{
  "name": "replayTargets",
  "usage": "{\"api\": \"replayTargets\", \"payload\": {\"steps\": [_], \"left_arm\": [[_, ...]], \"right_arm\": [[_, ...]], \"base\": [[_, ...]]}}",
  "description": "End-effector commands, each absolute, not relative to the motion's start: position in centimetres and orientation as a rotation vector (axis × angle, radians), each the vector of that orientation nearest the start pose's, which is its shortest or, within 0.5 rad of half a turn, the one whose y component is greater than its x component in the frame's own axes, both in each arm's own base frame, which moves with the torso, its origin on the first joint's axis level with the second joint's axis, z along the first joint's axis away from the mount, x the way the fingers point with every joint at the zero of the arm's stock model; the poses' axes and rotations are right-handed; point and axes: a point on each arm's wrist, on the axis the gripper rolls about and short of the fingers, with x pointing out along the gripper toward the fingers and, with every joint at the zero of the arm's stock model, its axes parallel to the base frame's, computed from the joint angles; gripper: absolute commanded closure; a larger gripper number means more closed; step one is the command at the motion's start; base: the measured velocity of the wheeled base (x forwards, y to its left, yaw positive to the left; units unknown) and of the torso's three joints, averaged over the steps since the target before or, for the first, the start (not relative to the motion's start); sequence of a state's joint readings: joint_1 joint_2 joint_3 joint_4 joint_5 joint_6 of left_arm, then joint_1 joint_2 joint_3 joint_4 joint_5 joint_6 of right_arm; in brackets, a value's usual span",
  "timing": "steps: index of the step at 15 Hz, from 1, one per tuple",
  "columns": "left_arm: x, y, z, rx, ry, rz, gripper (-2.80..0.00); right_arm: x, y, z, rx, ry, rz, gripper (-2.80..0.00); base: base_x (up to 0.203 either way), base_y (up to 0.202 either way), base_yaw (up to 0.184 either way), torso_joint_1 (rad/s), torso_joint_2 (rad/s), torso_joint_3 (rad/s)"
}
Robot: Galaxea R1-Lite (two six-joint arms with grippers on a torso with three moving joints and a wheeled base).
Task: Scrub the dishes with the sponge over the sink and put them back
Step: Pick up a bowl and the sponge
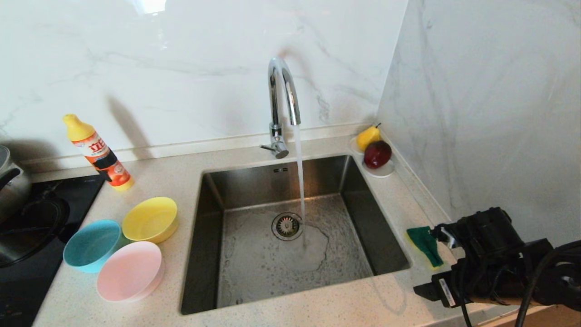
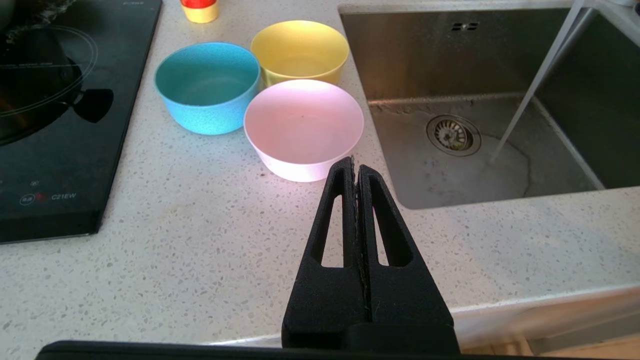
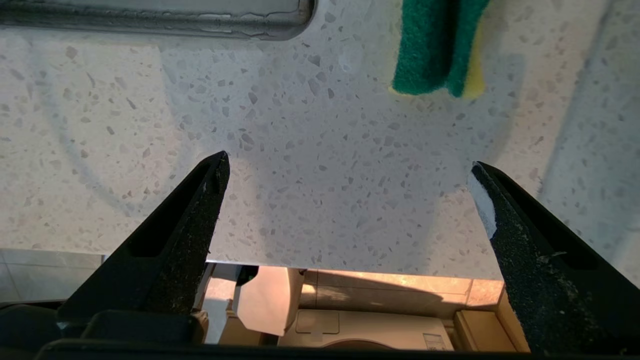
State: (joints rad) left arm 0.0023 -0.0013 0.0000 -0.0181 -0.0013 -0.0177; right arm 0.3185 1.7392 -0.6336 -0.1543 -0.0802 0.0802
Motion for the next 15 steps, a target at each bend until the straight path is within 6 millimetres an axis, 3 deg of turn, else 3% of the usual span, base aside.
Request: {"api": "replayTargets", "payload": {"steps": [1,13,14,15], "left_arm": [[-2.3,0.0,7.7,-0.018,-0.015,0.001,0.0],[-2.3,0.0,7.7,-0.018,-0.017,0.0,0.0],[-2.3,0.0,7.7,-0.018,-0.016,0.001,0.0],[-2.3,0.0,7.7,-0.018,-0.015,0.001,0.0]], "right_arm": [[24.7,8.0,8.6,-0.118,0.954,0.179,-2.8],[26.6,7.6,8.7,-0.104,0.874,0.148,-2.8],[26.6,7.6,8.7,-0.104,0.872,0.148,-1.89],[26.7,7.6,8.6,-0.105,0.876,0.148,0.0]], "base": [[0.0,0.0,0.0,0.0,0.0,0.0],[0.0,0.0,0.0,0.0,0.0,0.0],[0.0,0.0,0.0,0.0,0.0,0.0],[0.0,0.0,0.0,0.0,0.0,0.0]]}}
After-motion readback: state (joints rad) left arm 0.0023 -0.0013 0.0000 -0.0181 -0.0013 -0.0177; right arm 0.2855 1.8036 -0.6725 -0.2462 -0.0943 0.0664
